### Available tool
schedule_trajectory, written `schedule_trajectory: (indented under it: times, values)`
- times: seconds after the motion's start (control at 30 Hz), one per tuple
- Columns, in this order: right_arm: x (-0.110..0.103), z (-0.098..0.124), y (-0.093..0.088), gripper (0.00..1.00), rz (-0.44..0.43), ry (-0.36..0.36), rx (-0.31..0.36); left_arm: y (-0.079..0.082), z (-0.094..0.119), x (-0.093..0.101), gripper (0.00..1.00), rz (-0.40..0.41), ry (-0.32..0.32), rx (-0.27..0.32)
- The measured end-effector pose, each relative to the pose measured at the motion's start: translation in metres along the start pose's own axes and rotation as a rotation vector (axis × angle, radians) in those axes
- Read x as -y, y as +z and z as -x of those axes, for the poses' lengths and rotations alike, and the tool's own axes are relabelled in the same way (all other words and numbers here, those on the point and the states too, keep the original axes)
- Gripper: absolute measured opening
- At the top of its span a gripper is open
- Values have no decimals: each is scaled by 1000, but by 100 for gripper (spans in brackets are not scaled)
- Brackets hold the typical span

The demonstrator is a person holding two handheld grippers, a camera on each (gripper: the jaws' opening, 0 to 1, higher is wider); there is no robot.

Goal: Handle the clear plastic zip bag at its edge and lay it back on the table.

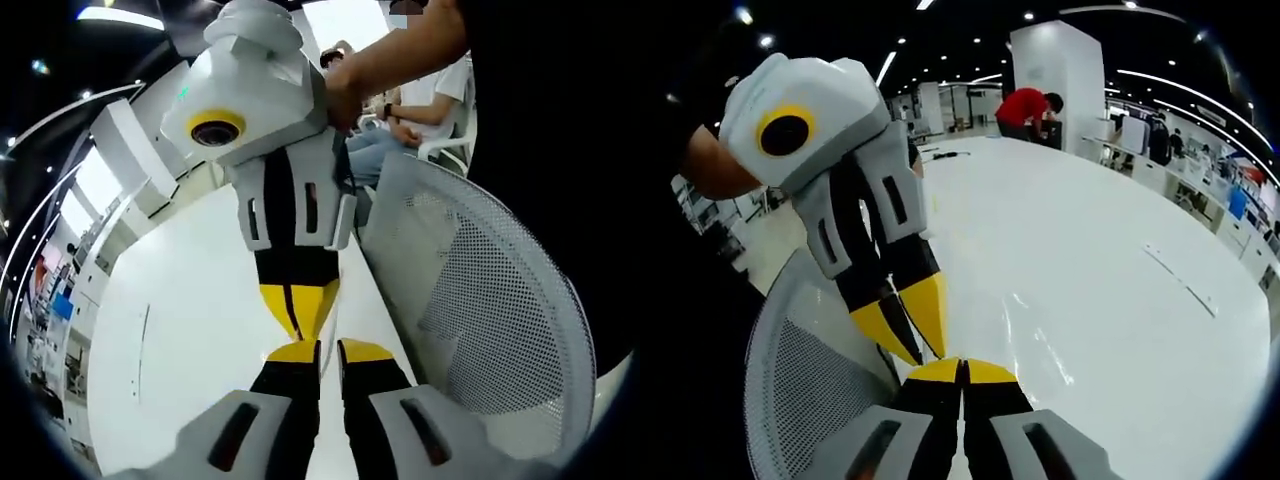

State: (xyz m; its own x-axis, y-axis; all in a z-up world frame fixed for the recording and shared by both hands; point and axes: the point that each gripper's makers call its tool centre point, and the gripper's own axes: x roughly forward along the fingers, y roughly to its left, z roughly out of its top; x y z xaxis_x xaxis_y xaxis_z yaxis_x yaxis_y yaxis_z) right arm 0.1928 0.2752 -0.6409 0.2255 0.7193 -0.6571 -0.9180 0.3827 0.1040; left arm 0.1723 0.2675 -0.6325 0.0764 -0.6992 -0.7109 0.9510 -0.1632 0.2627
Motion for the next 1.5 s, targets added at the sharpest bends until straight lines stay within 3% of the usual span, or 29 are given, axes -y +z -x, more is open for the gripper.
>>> schedule_trajectory:
  times: [0.57, 1.0, 1.5]
  values:
    - [1, 2, 1, 0, -7, -6, 1, -6, -1, 0, 4, 22, -4, 5]
    - [5, 1, 3, 0, -17, -14, 3, -13, -6, 6, 0, -27, -20, -24]
    - [18, 11, 24, 0, 4, -72, 72, -15, 1, 0, 0, -32, 38, -29]
